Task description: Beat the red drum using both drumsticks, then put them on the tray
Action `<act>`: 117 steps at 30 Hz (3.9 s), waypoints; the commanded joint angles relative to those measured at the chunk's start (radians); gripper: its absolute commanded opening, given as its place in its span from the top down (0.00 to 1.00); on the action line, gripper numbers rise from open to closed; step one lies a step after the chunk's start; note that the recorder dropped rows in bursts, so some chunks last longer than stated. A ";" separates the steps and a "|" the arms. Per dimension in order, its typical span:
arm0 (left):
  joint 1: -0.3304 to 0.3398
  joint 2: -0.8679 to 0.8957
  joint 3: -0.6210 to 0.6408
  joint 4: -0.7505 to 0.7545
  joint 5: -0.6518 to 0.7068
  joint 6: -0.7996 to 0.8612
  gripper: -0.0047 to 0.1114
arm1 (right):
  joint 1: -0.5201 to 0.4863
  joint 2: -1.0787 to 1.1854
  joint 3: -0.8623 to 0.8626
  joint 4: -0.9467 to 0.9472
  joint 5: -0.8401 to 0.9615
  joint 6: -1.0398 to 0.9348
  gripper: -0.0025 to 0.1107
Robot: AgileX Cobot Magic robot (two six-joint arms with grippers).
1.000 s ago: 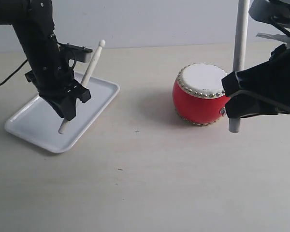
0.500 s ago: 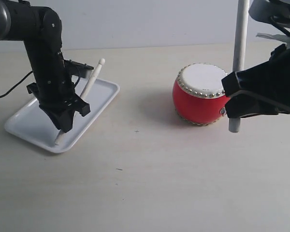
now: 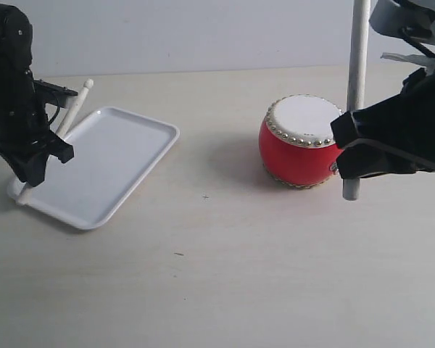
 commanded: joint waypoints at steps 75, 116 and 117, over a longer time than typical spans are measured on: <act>0.005 -0.137 0.015 -0.772 -0.001 0.271 0.54 | -0.004 0.045 -0.003 0.016 -0.029 -0.047 0.98; -0.003 -0.639 0.841 -1.539 -0.001 0.965 0.57 | -0.004 0.382 0.000 0.984 0.326 -1.048 0.98; -0.003 -0.654 0.863 -1.539 -0.001 0.968 0.59 | -0.004 0.385 0.000 0.993 0.326 -1.053 0.98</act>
